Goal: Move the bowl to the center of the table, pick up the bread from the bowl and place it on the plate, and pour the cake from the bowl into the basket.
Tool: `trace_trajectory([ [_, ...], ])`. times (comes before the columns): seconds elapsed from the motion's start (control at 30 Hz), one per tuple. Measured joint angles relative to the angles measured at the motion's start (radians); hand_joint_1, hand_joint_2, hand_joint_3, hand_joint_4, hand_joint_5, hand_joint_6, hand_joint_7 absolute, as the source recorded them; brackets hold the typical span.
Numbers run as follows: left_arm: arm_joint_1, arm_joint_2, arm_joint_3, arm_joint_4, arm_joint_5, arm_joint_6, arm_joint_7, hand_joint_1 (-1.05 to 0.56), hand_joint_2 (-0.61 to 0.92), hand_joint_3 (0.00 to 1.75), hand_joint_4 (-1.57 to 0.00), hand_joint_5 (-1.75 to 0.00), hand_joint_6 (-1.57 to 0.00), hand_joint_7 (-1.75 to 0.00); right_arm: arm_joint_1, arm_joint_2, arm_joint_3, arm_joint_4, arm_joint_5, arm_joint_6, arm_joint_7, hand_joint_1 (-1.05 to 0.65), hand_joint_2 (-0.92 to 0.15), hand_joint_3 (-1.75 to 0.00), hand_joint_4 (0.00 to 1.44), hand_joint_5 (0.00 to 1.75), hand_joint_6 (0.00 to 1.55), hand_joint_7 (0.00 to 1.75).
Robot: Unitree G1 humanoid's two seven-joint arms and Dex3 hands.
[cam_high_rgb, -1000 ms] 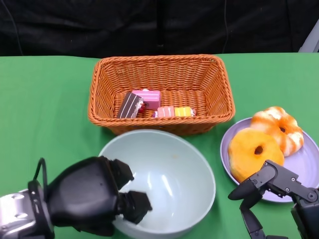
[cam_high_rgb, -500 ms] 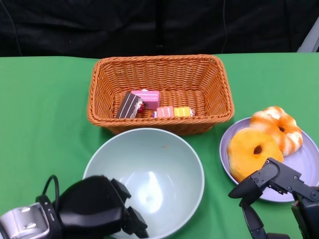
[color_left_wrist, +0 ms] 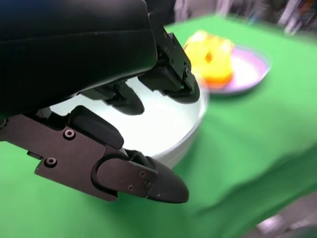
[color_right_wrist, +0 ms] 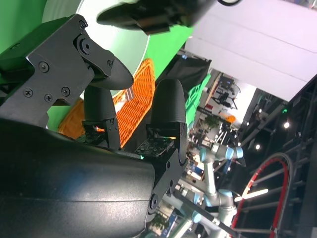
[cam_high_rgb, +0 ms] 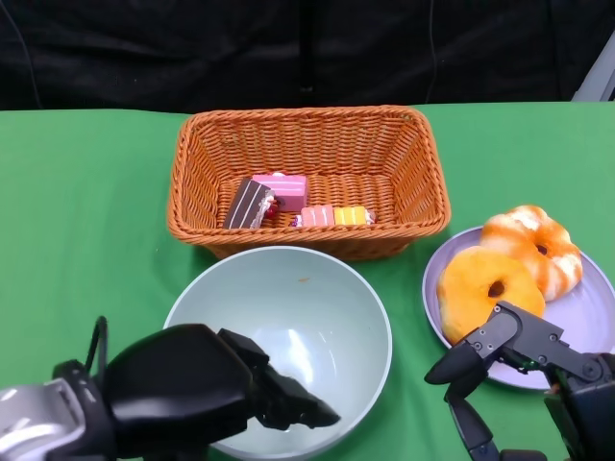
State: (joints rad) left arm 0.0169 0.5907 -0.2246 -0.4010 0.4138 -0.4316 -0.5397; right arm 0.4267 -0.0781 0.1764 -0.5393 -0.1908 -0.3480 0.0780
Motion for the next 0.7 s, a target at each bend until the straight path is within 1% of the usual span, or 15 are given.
trace_trajectory([
  [0.1,0.015,0.002,0.031,-0.016,-0.154,0.018,-0.020,-0.81,0.92,0.22,-0.66,-0.38,-0.66,-0.10,-0.007,0.001,0.005,0.000,0.011,0.002,0.002,-0.01,-0.33,-1.34,0.63,1.53,0.59,1.30],
  [0.17,0.017,0.006,0.039,-0.018,-0.187,0.023,-0.026,-0.81,0.92,0.22,-0.66,-0.39,-0.67,-0.10,-0.009,0.001,0.006,0.000,0.011,0.004,0.002,-0.01,-0.33,-1.34,0.63,1.53,0.59,1.30],
  [0.27,0.021,0.009,0.039,-0.018,-0.188,0.028,-0.036,-0.81,0.92,0.23,-0.65,-0.40,-0.67,-0.09,-0.010,0.001,0.006,0.000,0.011,0.006,0.002,-0.01,-0.32,-1.35,0.63,1.53,0.59,1.30],
  [0.3,0.035,-0.007,0.046,-0.019,-0.225,0.034,-0.029,-0.64,0.92,0.22,-0.66,-0.69,-0.72,-0.17,-0.013,0.001,0.010,0.000,0.011,0.009,0.003,-0.01,-0.31,-1.37,0.63,1.54,0.59,1.31],
  [0.33,0.069,-0.052,0.060,-0.021,-0.304,0.046,0.004,-0.52,0.92,0.21,-0.62,-0.97,-0.73,-0.27,-0.013,0.002,0.016,0.000,0.013,0.011,0.005,-0.02,-0.30,-1.38,0.62,1.55,0.59,1.33],
  [0.37,0.106,-0.125,0.070,-0.031,-0.391,0.060,0.048,-0.45,0.92,0.23,-0.59,-1.11,-0.68,-0.43,-0.014,0.002,0.025,0.000,0.015,0.018,0.008,-0.02,-0.29,-1.40,0.62,1.56,0.59,1.34],
  [0.4,0.146,-0.194,0.076,-0.050,-0.470,0.075,0.093,-0.41,0.92,0.24,-0.57,-1.21,-0.58,-0.64,-0.015,0.003,0.036,0.000,0.021,0.025,0.013,-0.03,-0.28,-1.42,0.61,1.57,0.59,1.36],
  [0.43,0.185,-0.256,0.086,-0.070,-0.541,0.093,0.137,-0.40,0.92,0.24,-0.56,-1.24,-0.55,-0.71,-0.015,0.004,0.047,0.000,0.031,0.029,0.020,-0.03,-0.27,-1.43,0.61,1.58,0.59,1.36],
  [0.5,0.233,-0.307,0.113,-0.084,-0.598,0.118,0.180,-0.29,0.92,0.26,-0.55,-1.35,-0.43,-0.91,-0.018,0.003,0.059,0.001,0.048,0.030,0.031,-0.04,-0.26,-1.45,0.60,1.61,0.59,1.39],
  [0.53,0.256,-0.324,0.123,-0.085,-0.615,0.128,0.195,-0.26,0.91,0.27,-0.56,-1.37,-0.43,-0.96,-0.019,0.002,0.061,0.002,0.051,0.030,0.034,-0.04,-0.25,-1.46,0.61,1.61,0.60,1.39],
  [0.57,0.281,-0.343,0.129,-0.087,-0.619,0.137,0.214,-0.23,0.81,0.46,-0.60,-1.37,-0.49,-0.99,-0.020,-0.001,0.062,0.002,0.052,0.030,0.040,-0.05,-0.24,-1.48,0.62,1.60,0.61,1.40],
  [0.6,0.309,-0.369,0.132,-0.090,-0.615,0.142,0.241,-0.16,0.62,0.86,-0.64,-1.38,-0.57,-1.03,-0.019,-0.004,0.064,0.003,0.053,0.027,0.044,-0.04,-0.22,-1.51,0.65,1.60,0.63,1.39],
  [0.63,0.333,-0.395,0.132,-0.093,-0.609,0.146,0.266,-0.12,0.54,1.03,-0.66,-1.39,-0.61,-1.05,-0.018,-0.008,0.065,0.003,0.053,0.024,0.047,-0.04,-0.21,-1.52,0.66,1.60,0.64,1.39],
  [0.67,0.357,-0.419,0.132,-0.095,-0.599,0.148,0.290,-0.09,0.51,1.13,-0.67,-1.40,-0.64,-1.08,-0.017,-0.013,0.066,0.005,0.053,0.018,0.050,-0.03,-0.20,-1.54,0.67,1.60,0.66,1.39],
  [0.7,0.375,-0.436,0.132,-0.095,-0.591,0.151,0.305,-0.07,0.49,1.18,-0.68,-1.41,-0.65,-1.09,-0.015,-0.016,0.067,0.006,0.053,0.012,0.051,-0.03,-0.20,-1.55,0.68,1.59,0.66,1.38],
])
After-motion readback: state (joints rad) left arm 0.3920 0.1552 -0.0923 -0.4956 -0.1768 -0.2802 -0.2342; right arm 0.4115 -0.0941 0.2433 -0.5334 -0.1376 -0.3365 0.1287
